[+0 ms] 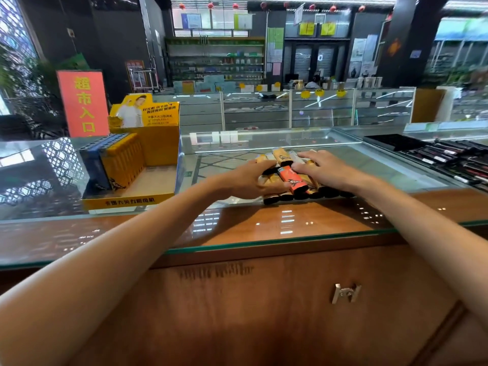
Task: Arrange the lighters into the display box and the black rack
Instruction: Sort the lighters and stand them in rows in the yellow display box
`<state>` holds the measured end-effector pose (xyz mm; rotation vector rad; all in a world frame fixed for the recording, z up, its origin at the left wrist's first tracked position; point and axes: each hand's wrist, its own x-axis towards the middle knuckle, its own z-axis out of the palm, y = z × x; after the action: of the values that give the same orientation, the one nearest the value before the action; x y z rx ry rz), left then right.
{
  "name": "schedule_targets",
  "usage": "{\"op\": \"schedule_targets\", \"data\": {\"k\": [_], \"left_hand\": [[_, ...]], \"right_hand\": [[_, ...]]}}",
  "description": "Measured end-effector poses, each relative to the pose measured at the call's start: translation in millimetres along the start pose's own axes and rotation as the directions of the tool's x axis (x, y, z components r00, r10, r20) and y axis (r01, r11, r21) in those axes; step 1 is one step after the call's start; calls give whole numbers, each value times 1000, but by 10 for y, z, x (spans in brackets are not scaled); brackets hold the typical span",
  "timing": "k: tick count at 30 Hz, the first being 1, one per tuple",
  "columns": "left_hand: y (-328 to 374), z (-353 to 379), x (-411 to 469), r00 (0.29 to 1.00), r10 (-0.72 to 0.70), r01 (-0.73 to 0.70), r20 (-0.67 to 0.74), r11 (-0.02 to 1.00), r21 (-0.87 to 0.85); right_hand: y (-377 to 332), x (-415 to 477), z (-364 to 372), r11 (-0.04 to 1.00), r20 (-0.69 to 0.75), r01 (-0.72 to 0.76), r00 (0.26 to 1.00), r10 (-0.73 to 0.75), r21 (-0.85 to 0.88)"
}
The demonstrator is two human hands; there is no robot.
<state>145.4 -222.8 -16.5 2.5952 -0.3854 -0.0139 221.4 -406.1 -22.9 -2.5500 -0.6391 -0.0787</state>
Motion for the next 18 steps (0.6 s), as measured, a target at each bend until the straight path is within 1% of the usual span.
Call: {"op": "schedule_targets", "data": {"k": [2,5,8,10,11,12,13,15,16,17,18], "left_hand": [[-60,-91,-169,1000,6,-5,20,999,-33],[-120,-208,-342,995,-80,80,54,997,1],[-131,-301,-437,988,-125,123,86,992,31],[-126,-342,-482,986,-150,149,68,989,22],[-118,-340,-510,987,-156,156,25,988,11],[-114,-319,-538,985,-160,162,-63,986,27],[-119,-287,-568,970,-162,179,-184,980,84],[-94,-219,-654,889,-178,285,-423,936,206],[-55,-192,-693,855,-213,354,-473,906,231],[-13,-174,-707,844,-263,412,-467,876,250],[34,-162,-693,853,-315,452,-416,844,287]], "right_hand": [[-152,29,103,1000,-1,9,1000,-9,-21],[-342,47,234,999,-21,31,999,-31,-36],[-448,31,297,998,-33,36,999,-38,-46],[-468,21,283,999,-21,34,999,-34,-13],[-463,9,261,999,-13,33,999,-32,38],[-456,-17,228,993,-12,33,999,-32,109],[-439,-52,190,982,-21,35,999,-31,186],[-378,-147,95,955,-81,66,996,-44,289],[-329,-206,43,948,-128,87,990,-50,307],[-272,-270,-9,949,-188,104,981,-48,297],[-208,-335,-61,958,-253,113,967,-44,265]]}}
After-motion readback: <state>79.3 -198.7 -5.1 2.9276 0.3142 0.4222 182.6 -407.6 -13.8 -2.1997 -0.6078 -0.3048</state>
